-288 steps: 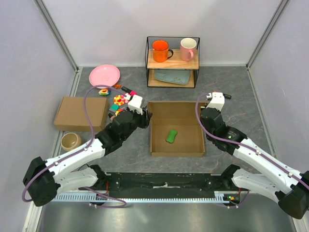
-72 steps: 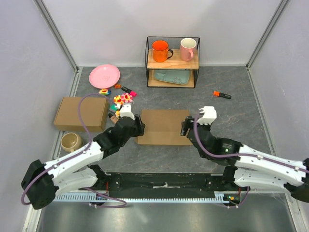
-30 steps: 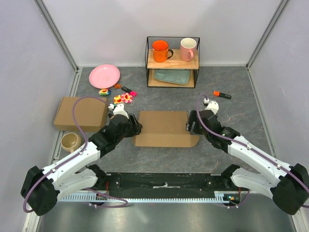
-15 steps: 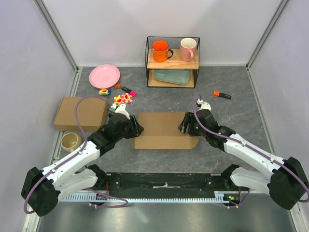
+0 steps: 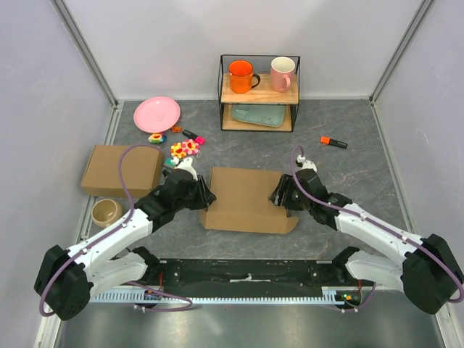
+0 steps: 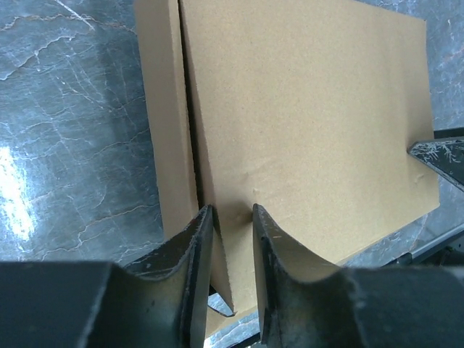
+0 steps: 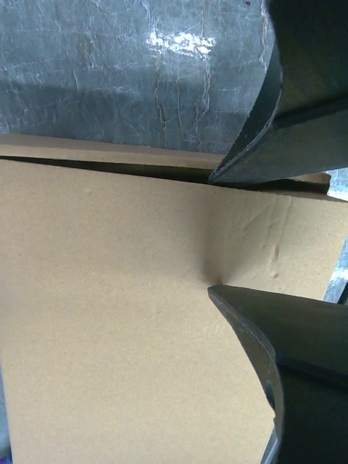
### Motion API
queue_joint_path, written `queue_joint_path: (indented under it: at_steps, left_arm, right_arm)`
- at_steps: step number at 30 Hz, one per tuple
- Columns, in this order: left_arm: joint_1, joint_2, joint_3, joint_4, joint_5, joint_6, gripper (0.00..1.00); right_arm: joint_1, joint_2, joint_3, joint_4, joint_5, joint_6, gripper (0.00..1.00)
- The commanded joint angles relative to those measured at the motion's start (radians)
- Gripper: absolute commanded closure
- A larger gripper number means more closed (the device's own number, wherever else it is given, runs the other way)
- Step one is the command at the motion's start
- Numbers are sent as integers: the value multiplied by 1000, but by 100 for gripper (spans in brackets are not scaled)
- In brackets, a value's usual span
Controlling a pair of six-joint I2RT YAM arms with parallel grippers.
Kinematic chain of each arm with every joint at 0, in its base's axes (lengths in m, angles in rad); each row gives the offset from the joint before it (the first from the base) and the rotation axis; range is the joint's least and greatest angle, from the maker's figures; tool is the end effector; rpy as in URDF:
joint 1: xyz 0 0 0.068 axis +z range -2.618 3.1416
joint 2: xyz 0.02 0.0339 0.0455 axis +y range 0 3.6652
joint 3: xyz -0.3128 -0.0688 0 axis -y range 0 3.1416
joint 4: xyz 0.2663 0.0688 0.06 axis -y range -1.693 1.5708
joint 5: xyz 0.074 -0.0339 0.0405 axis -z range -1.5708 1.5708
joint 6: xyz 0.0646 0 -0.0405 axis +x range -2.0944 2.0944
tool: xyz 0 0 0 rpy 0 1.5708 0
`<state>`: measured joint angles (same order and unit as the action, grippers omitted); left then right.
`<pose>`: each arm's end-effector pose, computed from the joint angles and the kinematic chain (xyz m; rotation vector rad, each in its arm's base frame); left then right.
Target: Fold the paper box
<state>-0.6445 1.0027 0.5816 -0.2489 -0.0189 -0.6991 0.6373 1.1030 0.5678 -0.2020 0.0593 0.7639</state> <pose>0.1829 -0.1359 0.2370 -0.0744 2.3352 -0.6859 0.1961 0.1404 0.2154 0.1828 2.3875 0.6291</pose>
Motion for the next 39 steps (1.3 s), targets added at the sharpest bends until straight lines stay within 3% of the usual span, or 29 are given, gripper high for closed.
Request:
queue_joint_path:
  at_steps: [1,9,13,18,21,24,25,28,32,39]
  left_arm:
    - [-11,-13,32,42,34,32,62]
    - [-10,28,-25,-1,-35,122,61]
    - [-9,76,-12,-61,-127,90,63]
    - [-11,-198,-11,-46,-334,13,58]
    - [-11,-252,20,-20,-374,20,56]
    - [-11,-262,-28,135,-226,18,58]
    - [-11,-230,-49,230,-122,9,60]
    - [-11,-106,-98,289,14,-42,72]
    - [-11,-27,-220,388,129,-98,80]
    - [-9,-56,-347,376,77,-129,85]
  right_arm:
    - [13,-55,24,-3,19,-20,34]
    - [13,-68,33,-85,152,-109,34]
    - [13,-49,24,-100,187,-115,35]
    - [13,-170,44,-88,240,-115,33]
    - [16,-221,86,-56,228,-130,32]
    - [15,-210,75,88,72,-121,46]
    - [15,-187,72,155,24,-117,60]
    - [16,-62,58,232,-140,-97,81]
    - [18,30,-72,323,-216,-77,90]
    - [18,18,-181,331,-182,-74,92]
